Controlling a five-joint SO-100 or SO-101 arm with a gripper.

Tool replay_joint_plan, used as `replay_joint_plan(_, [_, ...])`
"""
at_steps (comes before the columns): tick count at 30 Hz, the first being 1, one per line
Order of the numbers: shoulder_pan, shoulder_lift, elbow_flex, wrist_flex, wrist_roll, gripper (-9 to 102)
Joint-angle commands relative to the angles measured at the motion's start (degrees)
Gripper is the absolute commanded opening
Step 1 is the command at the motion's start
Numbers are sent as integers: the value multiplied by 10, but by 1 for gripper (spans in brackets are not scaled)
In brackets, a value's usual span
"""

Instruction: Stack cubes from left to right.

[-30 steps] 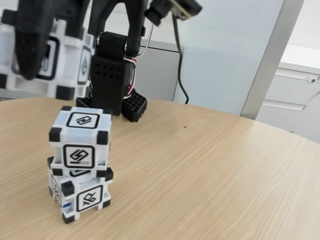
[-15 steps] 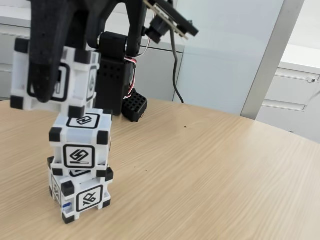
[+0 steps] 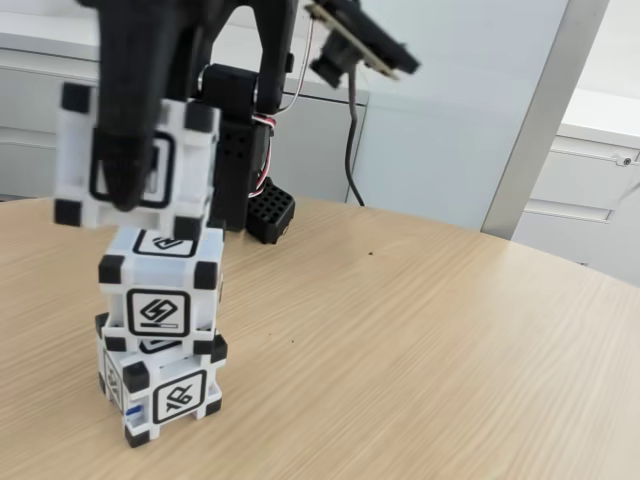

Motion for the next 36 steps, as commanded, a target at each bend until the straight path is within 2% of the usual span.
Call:
replay_joint_plan(1, [-3,13,-3,4,-3,15])
replay_joint_plan(25, [-3,14,49,4,-31,15])
replay_joint_plan(30, [-3,14,49,4,-33,26])
replay_joint_plan(36, [-3,14,49,4,-38,31])
